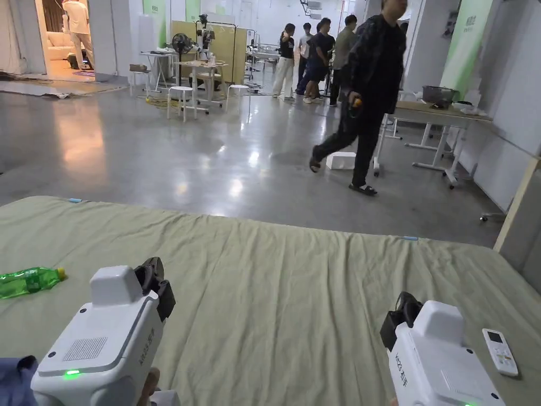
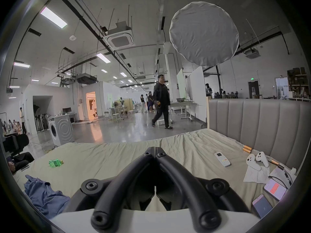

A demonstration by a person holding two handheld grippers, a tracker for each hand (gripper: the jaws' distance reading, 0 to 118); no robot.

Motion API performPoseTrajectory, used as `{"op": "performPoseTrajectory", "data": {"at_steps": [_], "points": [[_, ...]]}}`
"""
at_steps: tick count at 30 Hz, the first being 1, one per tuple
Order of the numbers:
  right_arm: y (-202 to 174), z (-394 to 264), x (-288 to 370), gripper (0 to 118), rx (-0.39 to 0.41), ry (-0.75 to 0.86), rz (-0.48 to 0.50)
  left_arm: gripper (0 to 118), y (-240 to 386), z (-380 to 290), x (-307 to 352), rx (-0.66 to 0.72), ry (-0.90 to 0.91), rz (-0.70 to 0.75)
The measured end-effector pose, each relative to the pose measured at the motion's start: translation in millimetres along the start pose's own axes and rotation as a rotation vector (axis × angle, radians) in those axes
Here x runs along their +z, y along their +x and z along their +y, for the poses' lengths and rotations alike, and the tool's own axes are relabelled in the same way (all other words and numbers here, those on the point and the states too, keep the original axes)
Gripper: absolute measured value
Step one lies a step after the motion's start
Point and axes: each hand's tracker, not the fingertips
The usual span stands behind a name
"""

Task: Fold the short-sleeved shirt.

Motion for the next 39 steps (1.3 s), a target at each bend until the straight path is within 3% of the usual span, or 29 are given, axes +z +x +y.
{"op": "performPoseTrajectory", "data": {"at_steps": [5,6,13,23,24,27,28,33,38,39], "points": [[-24.6,5.5,10.5,0,0.123,0.023,0.041,0,-18.9,1.9,6.4,-0.150,-0.033,0.014],[-27.3,2.1,10.5,0,0.099,-0.007,0.038,0,-25.8,1.8,8.3,-0.161,-0.043,0.012],[-53.0,-14.7,6.8,0,0.151,-0.025,0.088,0,-103.9,-4.3,19.4,-0.191,-0.204,0.170],[-80.9,-46.9,-2.9,0,0.196,-0.116,0.171,1,-244.9,-45.9,23.8,-0.155,-0.649,0.290],[-83.3,-49.4,-2.9,0,0.204,-0.117,0.171,5,-254.9,-52.8,24.0,-0.170,-0.687,0.287],[-88.8,-51.8,1.5,0,0.219,-0.130,0.181,79,-279.0,-75.5,24.6,-0.181,-0.811,0.283],[-90.5,-53.3,1.4,0,0.221,-0.137,0.181,97,-284.3,-82.8,24.5,-0.156,-0.854,0.268],[-92.0,-61.4,-3.6,0,0.231,-0.159,0.187,100,-292.8,-113.6,21.4,0.012,-0.931,0.259],[-90.6,-64.8,-1.5,0,0.243,-0.172,0.187,91,-283.8,-162.7,16.9,-0.101,-1.059,0.288],[-90.1,-65.4,-1.1,0,0.246,-0.177,0.187,90,-302.0,-177.0,9.8,-0.145,-1.000,0.295]]}}
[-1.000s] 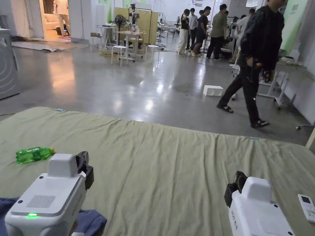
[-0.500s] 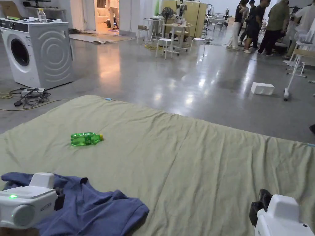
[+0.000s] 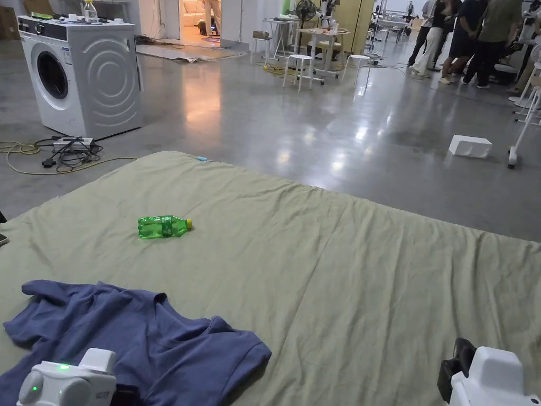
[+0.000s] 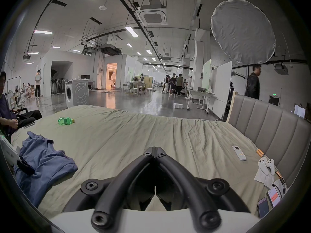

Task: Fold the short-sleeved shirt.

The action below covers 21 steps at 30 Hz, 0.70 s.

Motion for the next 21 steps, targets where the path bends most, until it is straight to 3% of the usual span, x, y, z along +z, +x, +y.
{"op": "performPoseTrajectory", "data": {"at_steps": [3,4,6,7,8,13,19,21], "points": [[3.7,-3.7,-1.3,0,0.004,-0.015,-0.001,88,-0.3,8.6,-4.0,0.016,-0.011,0.023],[4.8,-4.3,-0.4,0,0.001,-0.014,-0.005,78,27.3,-0.1,27.8,-0.001,0.011,0.030],[4.2,-2.8,2.5,0,-0.002,-0.016,-0.011,49,38.0,-2.1,33.0,-0.067,0.048,0.036],[3.5,-1.9,4.3,0,-0.003,-0.018,-0.014,18,42.9,-3.4,32.0,-0.104,0.061,0.092],[3.7,-1.4,5.3,0,-0.004,-0.021,-0.015,6,34.9,-2.2,23.3,-0.126,0.057,0.122],[5.9,-2.2,11.3,0,0.008,-0.008,-0.015,5,28.5,-2.2,26.6,-0.072,0.086,0.082],[10.6,-0.8,16.1,0,0.007,-0.006,-0.022,4,15.6,12.9,64.2,0.095,0.307,-0.017],[10.9,0.0,16.1,0,0.007,-0.003,-0.026,4,34.3,22.1,98.6,0.069,0.364,-0.027]]}}
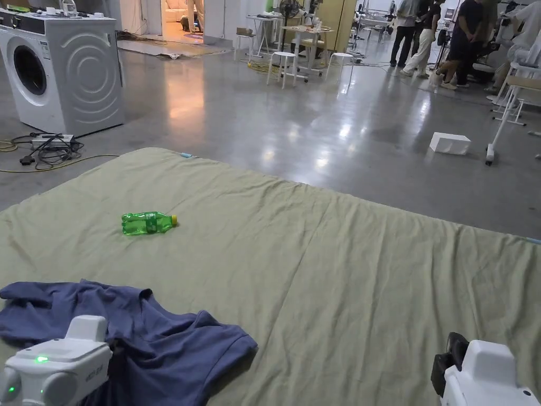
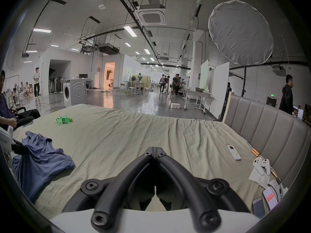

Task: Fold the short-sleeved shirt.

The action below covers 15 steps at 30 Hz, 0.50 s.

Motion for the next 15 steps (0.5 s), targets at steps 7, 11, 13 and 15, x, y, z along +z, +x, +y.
{"op": "performPoseTrajectory", "data": {"at_steps": [7,11,13,15], "points": [[9.3,-1.8,-6.7,0,-0.015,0.026,-0.006,4,24.8,59.7,43.6,-0.025,0.215,-0.080],[17.8,10.3,6.9,0,-0.022,0.052,-0.019,4,59.5,102.1,77.2,-0.068,0.336,-0.142],[25.8,14.0,11.5,0,-0.025,0.070,-0.033,4,79.9,122.7,92.1,-0.075,0.375,-0.181],[35.8,17.0,15.7,0,-0.031,0.082,-0.047,4,97.2,140.4,98.9,-0.065,0.429,-0.217]]}}
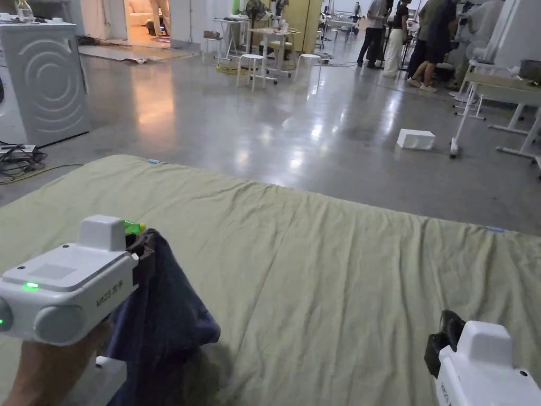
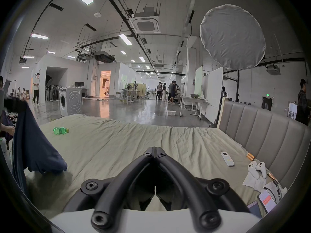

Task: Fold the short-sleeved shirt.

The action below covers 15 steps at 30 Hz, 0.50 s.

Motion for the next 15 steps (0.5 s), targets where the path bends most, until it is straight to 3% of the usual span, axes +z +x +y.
{"op": "performPoseTrajectory", "data": {"at_steps": [7,15], "points": [[39.7,11.8,20.1,0,-0.011,0.041,-0.068,4,94.7,59.7,-11.3,-0.031,0.121,-0.208],[94.9,17.2,38.1,0,-0.012,0.058,-0.171,4,218.3,55.9,-31.9,-0.043,0.112,-0.403]]}}
